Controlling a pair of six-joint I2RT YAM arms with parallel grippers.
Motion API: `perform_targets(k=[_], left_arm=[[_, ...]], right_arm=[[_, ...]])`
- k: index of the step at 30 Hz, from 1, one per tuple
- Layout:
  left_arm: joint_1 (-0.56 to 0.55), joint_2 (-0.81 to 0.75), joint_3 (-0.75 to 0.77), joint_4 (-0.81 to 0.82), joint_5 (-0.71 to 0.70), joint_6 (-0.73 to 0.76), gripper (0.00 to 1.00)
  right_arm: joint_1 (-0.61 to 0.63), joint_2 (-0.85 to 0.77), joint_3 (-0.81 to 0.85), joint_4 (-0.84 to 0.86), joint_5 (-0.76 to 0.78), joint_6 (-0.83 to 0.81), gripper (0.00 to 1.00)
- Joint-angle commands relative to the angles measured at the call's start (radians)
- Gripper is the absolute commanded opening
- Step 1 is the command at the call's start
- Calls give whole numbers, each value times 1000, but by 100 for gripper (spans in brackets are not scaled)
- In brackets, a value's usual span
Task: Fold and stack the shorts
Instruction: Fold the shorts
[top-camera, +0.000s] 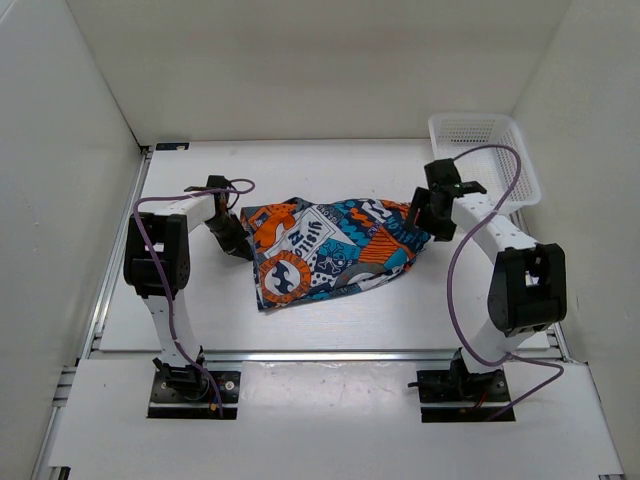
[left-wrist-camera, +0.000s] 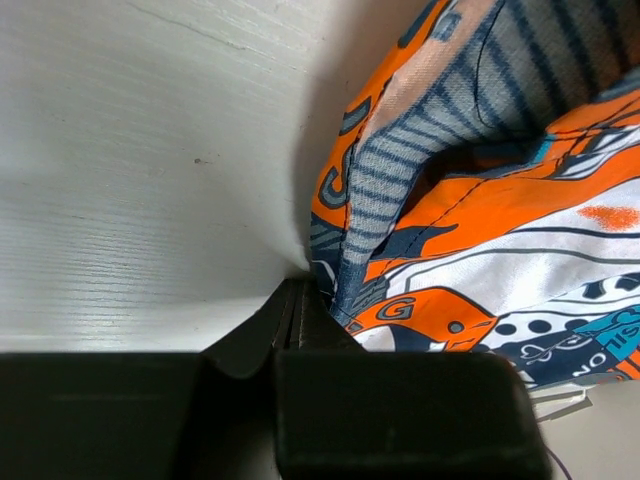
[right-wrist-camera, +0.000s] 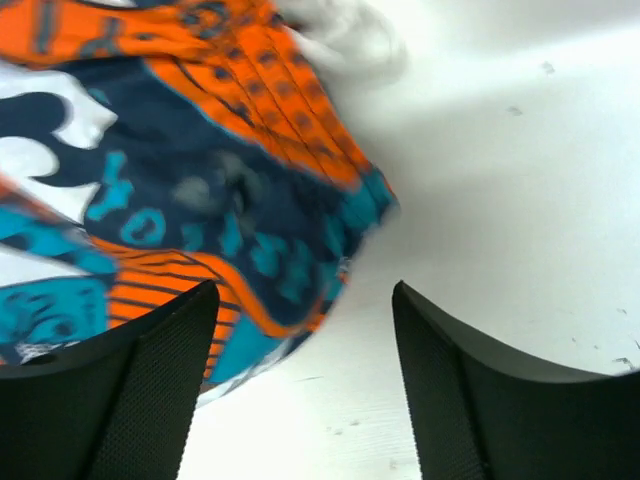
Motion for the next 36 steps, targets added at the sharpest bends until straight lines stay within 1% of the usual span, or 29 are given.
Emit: perform_targets(k=[1,2,3,4,6,7,10,13,16,19,21,22,23,25,26,28,29,32,35,36], left_arm=[[-7,7,4,26,-10,21,10],[-7,7,4,26,-10,21,10],[-7,7,4,26,-10,21,10],[-7,7,4,26,-10,21,10],[-7,7,4,26,-10,21,10],[-7,7,4,26,-10,21,10],[-7,7,4,26,-10,21,10],[-7,16,4,26,-10,21,10],[-7,16,4,26,-10,21,10],[-7,25,4,26,-10,21,10],[-7,25,4,26,-10,21,10],[-7,25,4,26,-10,21,10],[-7,34,4,26,-10,21,10],[-7,34,4,26,-1,21,10],[-7,34,14,26,-1,21,10],[-7,34,14,26,-1,21,10],[-7,34,14,26,-1,21,10],[-7,34,14,26,-1,21,10],[-7,34,14,26,-1,21,10],[-7,34,14,26,-1,21,10]], right_arm=[[-59,-44,-63,44,-83,-9,77],[-72,-44,-72,44,-122,-9,77],[-93,-44,-84,55,-140,-9,80],[-104,-35,-84,70,-163,-9,80],[-134,-23,-106,96,-211,-9,83],[-145,-7,-115,127,-266,-9,84],[-185,33,-159,179,-347,0,84],[-207,65,-198,288,-429,29,80],[-207,114,-198,314,-429,41,79],[-207,135,-218,388,-429,66,73],[-207,163,-230,429,-418,89,65],[-207,172,-230,441,-418,89,62],[-207,172,-241,452,-407,105,53],[-207,172,-241,452,-395,118,43],[-207,172,-232,452,-395,118,30],[-207,172,-232,443,-386,118,19],[-207,163,-232,443,-386,118,11],[-188,122,-232,422,-354,118,1],[-162,68,-221,371,-311,109,1],[-153,35,-210,360,-271,98,1]])
